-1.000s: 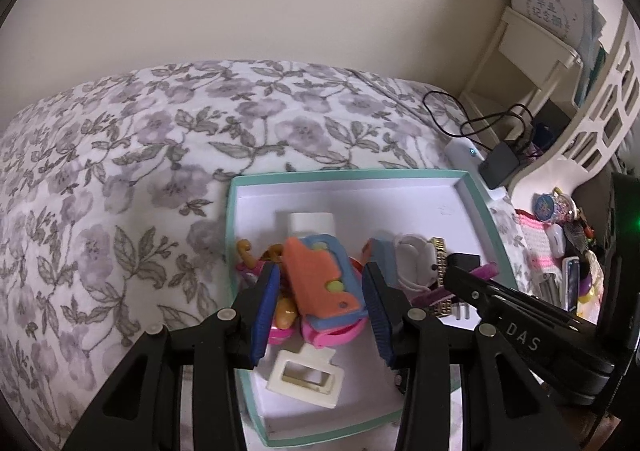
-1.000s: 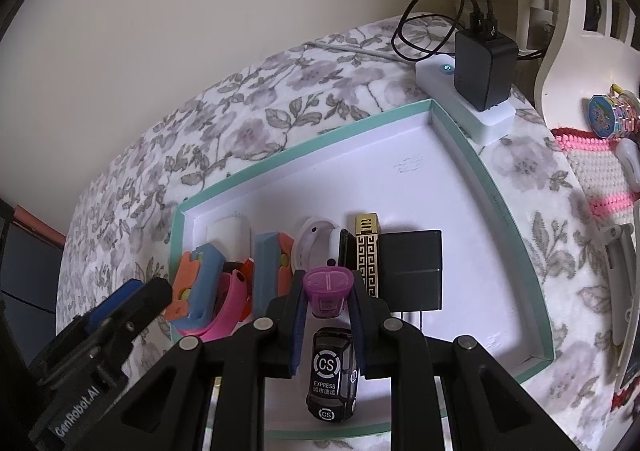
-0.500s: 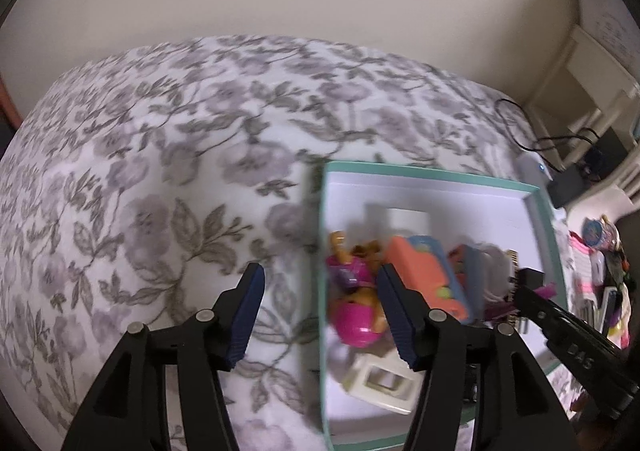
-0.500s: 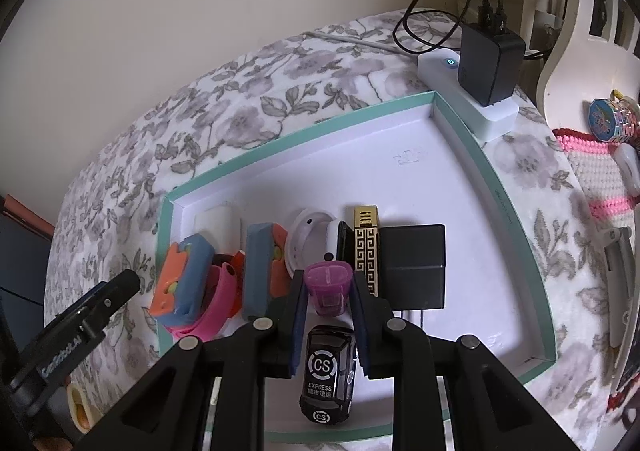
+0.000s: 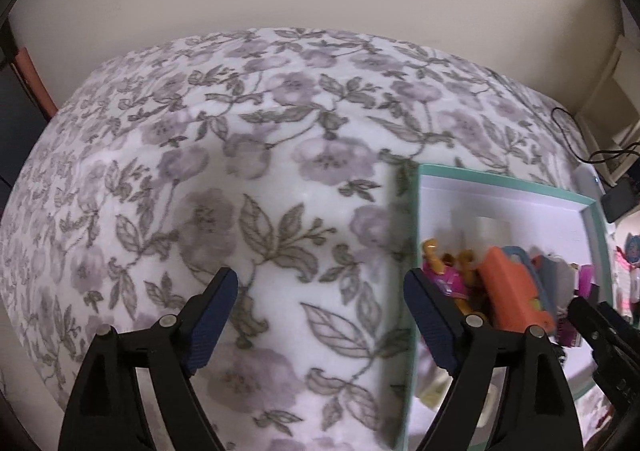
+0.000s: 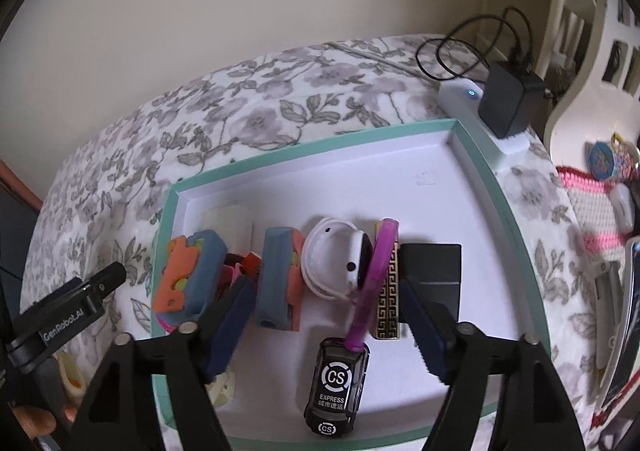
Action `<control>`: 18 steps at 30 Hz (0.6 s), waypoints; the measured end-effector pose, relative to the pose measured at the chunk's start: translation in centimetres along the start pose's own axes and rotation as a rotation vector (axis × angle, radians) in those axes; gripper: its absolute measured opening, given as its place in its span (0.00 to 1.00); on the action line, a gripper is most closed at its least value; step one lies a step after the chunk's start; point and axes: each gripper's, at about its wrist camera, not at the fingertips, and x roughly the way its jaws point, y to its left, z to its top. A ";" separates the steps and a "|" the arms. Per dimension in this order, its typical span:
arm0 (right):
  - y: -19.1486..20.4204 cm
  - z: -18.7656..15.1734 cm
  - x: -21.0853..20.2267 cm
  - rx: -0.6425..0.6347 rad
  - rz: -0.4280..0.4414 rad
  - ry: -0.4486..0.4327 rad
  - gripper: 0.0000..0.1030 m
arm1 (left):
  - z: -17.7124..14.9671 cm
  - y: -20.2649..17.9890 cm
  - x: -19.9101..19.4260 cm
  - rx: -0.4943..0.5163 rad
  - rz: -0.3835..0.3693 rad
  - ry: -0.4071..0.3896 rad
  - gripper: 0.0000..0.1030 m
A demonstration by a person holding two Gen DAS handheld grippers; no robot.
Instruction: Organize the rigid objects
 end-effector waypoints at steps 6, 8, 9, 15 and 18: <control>0.6 -0.1 0.1 -0.029 -0.022 -0.017 1.00 | 0.2 0.7 0.0 -0.002 0.023 -0.021 0.83; 0.7 -0.1 0.0 -0.041 -0.033 -0.028 1.00 | 0.3 0.7 0.0 0.002 0.017 -0.034 0.83; 0.7 -0.1 0.0 -0.044 -0.038 -0.035 1.00 | 0.4 0.7 -0.1 0.003 0.014 -0.039 0.83; 0.7 0.0 -0.2 -0.036 -0.023 -0.062 1.00 | 0.7 1.2 0.0 -0.022 -0.023 -0.039 0.83; 0.8 0.0 -0.3 -0.030 -0.013 -0.074 1.00 | 0.9 1.4 -0.1 -0.023 -0.036 -0.039 0.83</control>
